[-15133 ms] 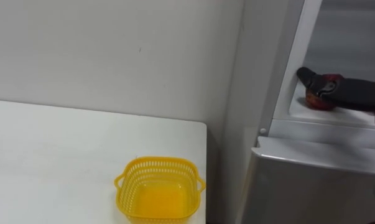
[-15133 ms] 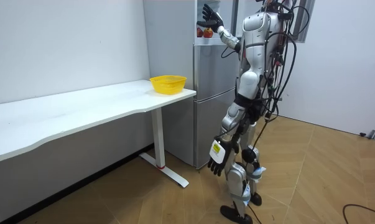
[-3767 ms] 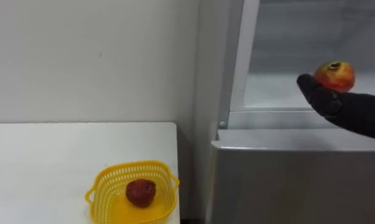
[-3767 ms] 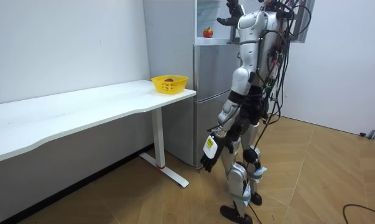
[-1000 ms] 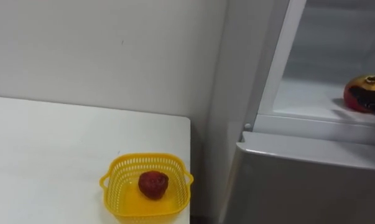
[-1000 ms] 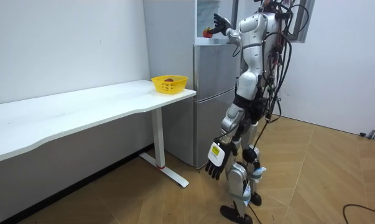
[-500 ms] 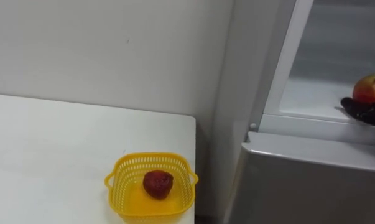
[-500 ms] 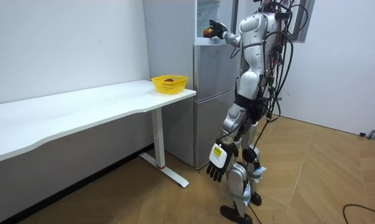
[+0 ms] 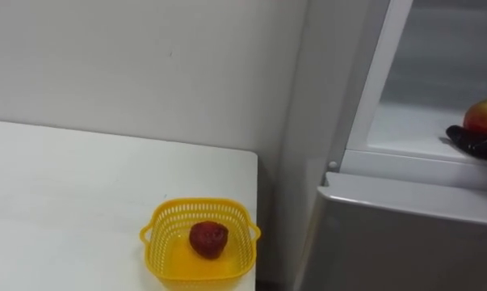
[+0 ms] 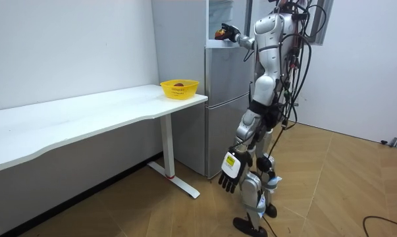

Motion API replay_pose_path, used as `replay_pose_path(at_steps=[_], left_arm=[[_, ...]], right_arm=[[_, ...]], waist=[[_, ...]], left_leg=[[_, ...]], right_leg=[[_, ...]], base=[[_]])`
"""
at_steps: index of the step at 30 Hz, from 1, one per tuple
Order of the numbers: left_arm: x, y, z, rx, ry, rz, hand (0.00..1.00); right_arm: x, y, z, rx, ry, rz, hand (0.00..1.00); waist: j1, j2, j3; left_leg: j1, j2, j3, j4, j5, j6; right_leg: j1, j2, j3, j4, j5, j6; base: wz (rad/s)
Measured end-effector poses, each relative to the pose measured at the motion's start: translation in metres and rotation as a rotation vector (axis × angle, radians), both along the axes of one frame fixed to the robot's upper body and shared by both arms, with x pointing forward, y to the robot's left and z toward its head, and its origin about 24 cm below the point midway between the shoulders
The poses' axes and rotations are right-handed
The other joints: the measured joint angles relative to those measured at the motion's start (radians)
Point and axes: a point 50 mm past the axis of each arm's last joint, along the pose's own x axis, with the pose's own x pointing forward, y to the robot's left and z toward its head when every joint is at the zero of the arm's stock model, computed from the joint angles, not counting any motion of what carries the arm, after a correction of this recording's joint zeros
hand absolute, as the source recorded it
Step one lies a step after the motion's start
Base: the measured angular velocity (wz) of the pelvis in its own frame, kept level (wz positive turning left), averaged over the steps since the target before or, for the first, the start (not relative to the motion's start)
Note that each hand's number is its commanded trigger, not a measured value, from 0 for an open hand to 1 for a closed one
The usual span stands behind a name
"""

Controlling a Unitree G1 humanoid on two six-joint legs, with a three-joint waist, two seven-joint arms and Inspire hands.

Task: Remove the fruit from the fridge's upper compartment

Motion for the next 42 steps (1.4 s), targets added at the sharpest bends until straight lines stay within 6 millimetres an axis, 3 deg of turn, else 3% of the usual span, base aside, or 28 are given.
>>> replay_pose_path(at_steps=[2, 3, 4, 5, 16, 19, 30, 36, 39, 42], left_arm=[[0.000, 0.002, 0.001, 0.004, 0.001, -0.001, 0.00], [0.000, 0.004, 0.001, 0.007, 0.002, -0.002, 0.00], [0.000, 0.004, 0.002, 0.010, 0.003, -0.002, 0.00], [0.000, 0.006, 0.002, 0.014, 0.006, -0.002, 0.00], [-0.003, 0.009, 0.003, 0.021, 0.023, 0.006, 0.00], [-0.003, 0.010, 0.003, 0.022, 0.025, 0.006, 0.00], [0.002, 0.010, 0.003, 0.008, 0.020, 0.001, 0.00], [0.005, 0.010, 0.003, 0.009, 0.016, -0.002, 0.00], [0.005, 0.010, 0.003, 0.009, 0.013, -0.003, 0.00], [0.009, 0.010, 0.003, 0.011, 0.003, -0.005, 0.00]], right_arm=[[0.000, -0.002, -0.001, -0.014, 0.023, 0.011, 0.00], [0.001, -0.003, -0.002, -0.003, 0.030, 0.023, 0.49], [0.001, -0.003, -0.002, 0.005, 0.031, 0.032, 0.84], [0.003, -0.004, -0.001, 0.017, 0.034, 0.044, 1.00], [0.007, -0.007, -0.002, 0.021, 0.085, 0.111, 1.00], [0.007, -0.008, -0.002, 0.020, 0.098, 0.121, 1.00], [0.006, -0.011, 0.000, 0.042, 0.085, 0.107, 1.00], [0.006, -0.009, 0.003, 0.040, 0.067, 0.111, 1.00], [0.007, -0.002, 0.011, -0.005, 0.043, 0.127, 1.00], [0.006, 0.006, 0.016, -0.059, 0.033, 0.147, 1.00]], waist=[[0.001, -0.001, -0.0010], [0.000, -0.002, -0.0014], [0.000, -0.002, -0.0014], [-0.001, -0.002, -0.0015], [-0.004, -0.011, -0.0015], [-0.003, -0.019, 0.0023], [0.000, -0.028, -0.0006], [0.002, -0.023, 0.0017], [0.002, -0.011, 0.0100], [0.000, 0.000, 0.0061]], left_leg=[[0.002, 0.000, 0.000, 0.000, 0.000, 0.000], [0.002, 0.001, 0.000, 0.000, 0.000, 0.000], [0.002, 0.001, 0.000, -0.001, 0.000, 0.000], [0.002, 0.001, 0.000, -0.002, 0.000, 0.000], [0.005, 0.001, 0.001, -0.002, 0.001, -0.001], [0.005, 0.001, 0.000, -0.003, 0.001, -0.001], [0.005, 0.001, 0.001, -0.002, 0.001, -0.001], [0.007, 0.001, 0.002, -0.001, 0.001, -0.002], [0.004, 0.001, 0.002, -0.002, 0.001, -0.001], [0.000, 0.002, 0.003, -0.002, 0.001, -0.002]], right_leg=[[0.001, 0.001, 0.002, 0.000, 0.000, 0.000], [0.002, 0.001, 0.001, 0.000, 0.000, 0.000], [0.003, 0.001, 0.001, 0.000, 0.000, 0.000], [0.003, 0.001, 0.001, 0.000, 0.000, 0.000], [0.008, -0.007, -0.010, 0.000, 0.000, 0.000], [0.008, -0.006, -0.010, -0.001, 0.000, 0.000], [0.010, -0.005, -0.007, -0.015, 0.000, 0.000], [0.011, -0.004, 0.002, -0.016, 0.000, 0.000], [0.012, -0.004, 0.002, -0.016, 0.000, 0.000], [0.008, -0.004, 0.002, -0.015, 0.000, 0.000]], base=[[0.00], [0.00], [0.00], [0.00], [0.00], [0.00], [0.00], [0.00], [0.00], [0.00]])
